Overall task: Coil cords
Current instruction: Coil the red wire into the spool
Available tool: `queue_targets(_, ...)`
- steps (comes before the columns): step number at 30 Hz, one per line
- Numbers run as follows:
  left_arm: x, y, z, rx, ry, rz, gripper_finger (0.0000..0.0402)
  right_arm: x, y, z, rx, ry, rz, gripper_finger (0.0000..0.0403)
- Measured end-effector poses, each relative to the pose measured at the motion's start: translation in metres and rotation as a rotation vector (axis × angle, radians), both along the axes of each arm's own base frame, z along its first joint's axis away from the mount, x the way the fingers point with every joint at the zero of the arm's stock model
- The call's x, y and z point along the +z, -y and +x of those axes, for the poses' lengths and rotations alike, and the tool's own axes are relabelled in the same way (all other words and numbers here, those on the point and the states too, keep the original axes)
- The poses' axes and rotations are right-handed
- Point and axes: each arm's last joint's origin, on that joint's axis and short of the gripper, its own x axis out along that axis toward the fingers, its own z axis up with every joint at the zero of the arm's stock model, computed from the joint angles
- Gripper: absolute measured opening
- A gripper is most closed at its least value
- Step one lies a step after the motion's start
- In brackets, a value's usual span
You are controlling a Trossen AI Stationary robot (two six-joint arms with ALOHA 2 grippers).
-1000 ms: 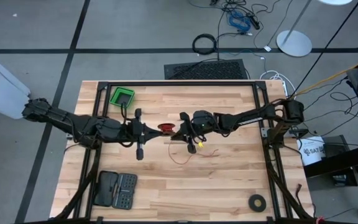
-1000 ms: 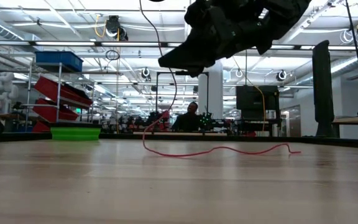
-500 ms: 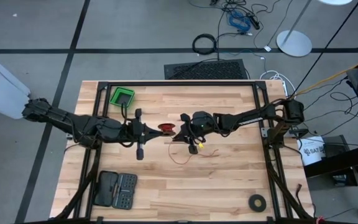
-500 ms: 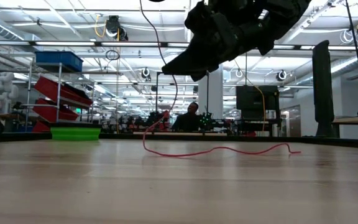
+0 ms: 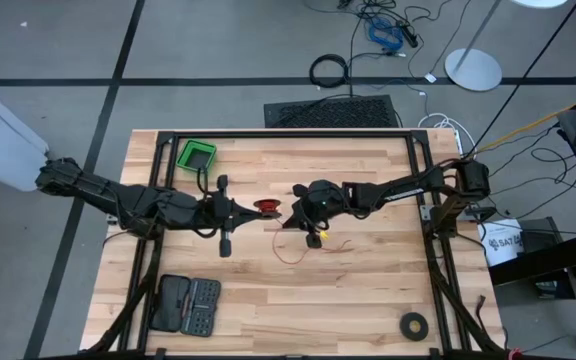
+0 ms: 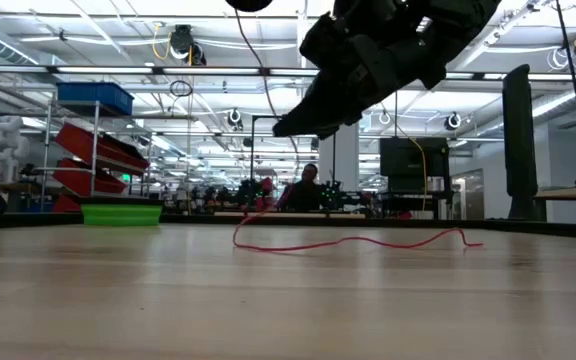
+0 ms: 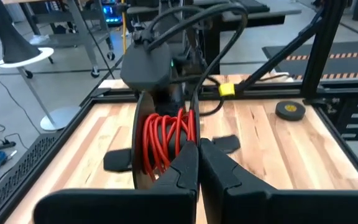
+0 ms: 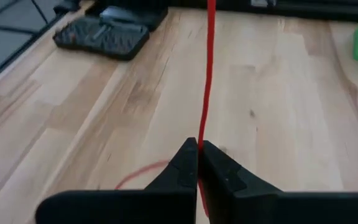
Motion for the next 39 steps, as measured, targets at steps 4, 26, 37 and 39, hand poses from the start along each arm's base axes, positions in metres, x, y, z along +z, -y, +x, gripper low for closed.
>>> queue_targets(4,-0.002,0.000,-0.001,0.004,-0.025,0.004,0.0004,0.009,0.000,-0.010,0.003,-0.040,-0.008,0.0001)
queue_targets(26,-0.004,-0.002,-0.001,0.054,-0.038,0.018,0.0004,0.084,-0.022,-0.074,-0.066,-0.039,-0.099,0.0000)
queue_targets(37,-0.009,-0.008,-0.001,0.075,-0.080,-0.026,0.0004,0.099,-0.031,-0.083,-0.167,0.038,-0.178,0.0000)
queue_targets(39,-0.010,-0.008,0.000,0.081,-0.088,-0.037,0.0004,0.102,-0.032,-0.083,-0.164,0.064,-0.183,0.0000)
